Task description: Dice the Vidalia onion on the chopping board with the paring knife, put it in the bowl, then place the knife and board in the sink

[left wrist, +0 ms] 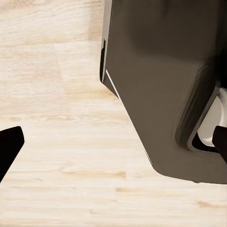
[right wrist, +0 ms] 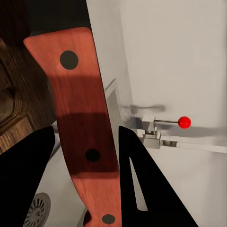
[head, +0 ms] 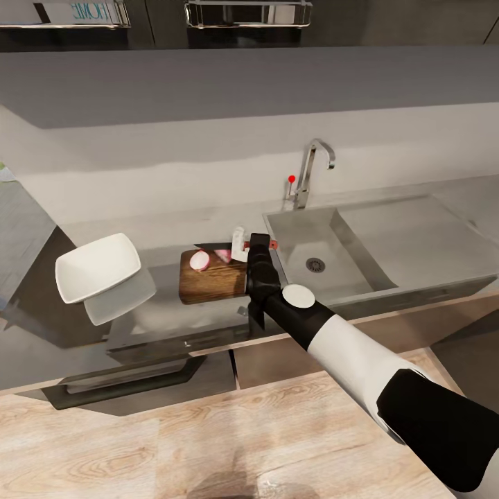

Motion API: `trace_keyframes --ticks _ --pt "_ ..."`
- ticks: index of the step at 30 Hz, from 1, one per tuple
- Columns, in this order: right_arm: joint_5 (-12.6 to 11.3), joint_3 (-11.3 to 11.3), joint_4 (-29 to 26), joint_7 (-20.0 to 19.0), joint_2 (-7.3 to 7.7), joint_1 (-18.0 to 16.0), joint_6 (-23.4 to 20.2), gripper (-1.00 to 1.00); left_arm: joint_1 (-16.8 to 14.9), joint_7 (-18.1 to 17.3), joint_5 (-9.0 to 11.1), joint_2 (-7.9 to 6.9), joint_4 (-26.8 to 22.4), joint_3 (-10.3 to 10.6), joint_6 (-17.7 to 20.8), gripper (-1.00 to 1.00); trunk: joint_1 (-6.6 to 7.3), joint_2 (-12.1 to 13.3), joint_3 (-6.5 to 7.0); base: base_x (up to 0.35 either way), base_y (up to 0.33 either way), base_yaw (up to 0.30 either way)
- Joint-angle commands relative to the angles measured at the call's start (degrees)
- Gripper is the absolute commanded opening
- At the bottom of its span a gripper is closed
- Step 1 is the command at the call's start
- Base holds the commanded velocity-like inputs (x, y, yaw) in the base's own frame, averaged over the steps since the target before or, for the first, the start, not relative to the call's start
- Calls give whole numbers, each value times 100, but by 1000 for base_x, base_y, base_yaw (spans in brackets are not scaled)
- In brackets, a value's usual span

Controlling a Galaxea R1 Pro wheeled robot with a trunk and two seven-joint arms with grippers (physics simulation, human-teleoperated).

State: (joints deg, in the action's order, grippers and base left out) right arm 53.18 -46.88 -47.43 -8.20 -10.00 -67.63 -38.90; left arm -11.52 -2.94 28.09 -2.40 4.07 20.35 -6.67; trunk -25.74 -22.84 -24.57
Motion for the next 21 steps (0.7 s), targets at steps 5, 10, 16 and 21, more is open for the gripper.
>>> trace_keyframes --ticks 5,10,16,21 --pt "-53 -22 295 -52 0 -1 -39 -100 -8 -31 57 3 24 48 -36 100 -4 -8 -9 0 0 0" --pt "-53 -49 322 -50 0 31 -39 -100 -8 -31 57 3 24 48 -36 100 -4 -8 -9 0 0 0" --pt "-47 -42 98 -35 0 31 -47 -100 -8 -31 57 3 24 48 -36 100 -4 -8 -9 0 0 0" --pt "-45 -32 -56 -28 0 31 -47 -100 -8 -31 57 3 24 48 -36 100 -4 -8 -9 0 0 0"
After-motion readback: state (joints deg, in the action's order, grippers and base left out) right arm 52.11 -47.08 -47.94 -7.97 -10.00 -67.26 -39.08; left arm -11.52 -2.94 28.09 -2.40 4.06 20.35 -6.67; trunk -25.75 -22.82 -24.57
